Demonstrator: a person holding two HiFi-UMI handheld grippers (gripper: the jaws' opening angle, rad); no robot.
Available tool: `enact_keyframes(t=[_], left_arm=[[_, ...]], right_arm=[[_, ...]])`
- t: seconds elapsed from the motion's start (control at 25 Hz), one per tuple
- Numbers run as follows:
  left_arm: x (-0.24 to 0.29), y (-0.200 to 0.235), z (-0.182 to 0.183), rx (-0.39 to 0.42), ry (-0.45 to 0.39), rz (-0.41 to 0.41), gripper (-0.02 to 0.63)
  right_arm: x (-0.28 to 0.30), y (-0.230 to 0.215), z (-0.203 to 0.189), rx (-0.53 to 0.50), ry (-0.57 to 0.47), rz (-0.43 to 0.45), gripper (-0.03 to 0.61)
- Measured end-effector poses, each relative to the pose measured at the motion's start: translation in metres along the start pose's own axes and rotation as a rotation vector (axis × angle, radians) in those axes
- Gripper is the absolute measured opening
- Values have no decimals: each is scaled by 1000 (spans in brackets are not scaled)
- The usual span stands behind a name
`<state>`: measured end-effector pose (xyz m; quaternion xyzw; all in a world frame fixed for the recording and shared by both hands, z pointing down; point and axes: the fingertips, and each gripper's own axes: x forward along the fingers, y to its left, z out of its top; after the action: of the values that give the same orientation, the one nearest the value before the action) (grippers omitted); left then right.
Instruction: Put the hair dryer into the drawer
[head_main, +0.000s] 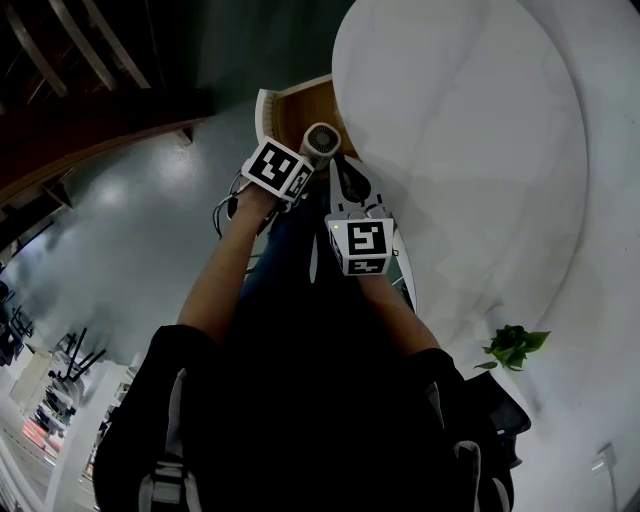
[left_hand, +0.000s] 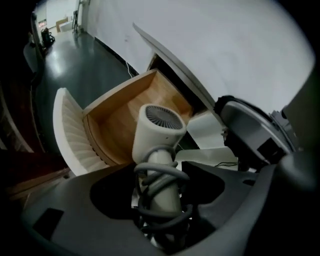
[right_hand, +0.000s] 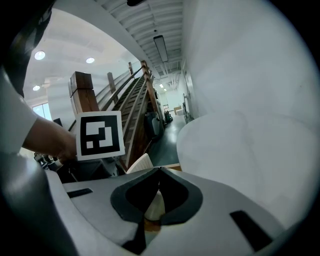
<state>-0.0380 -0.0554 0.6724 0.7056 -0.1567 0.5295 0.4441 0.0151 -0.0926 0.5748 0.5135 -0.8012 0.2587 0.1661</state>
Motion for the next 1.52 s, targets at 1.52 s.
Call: enact_keyframes(t=[1.52], left_arm=[[-27,7,26,-242,-170,-184,351]], right_arm=[[49,39,-102,-403,318,267,147]])
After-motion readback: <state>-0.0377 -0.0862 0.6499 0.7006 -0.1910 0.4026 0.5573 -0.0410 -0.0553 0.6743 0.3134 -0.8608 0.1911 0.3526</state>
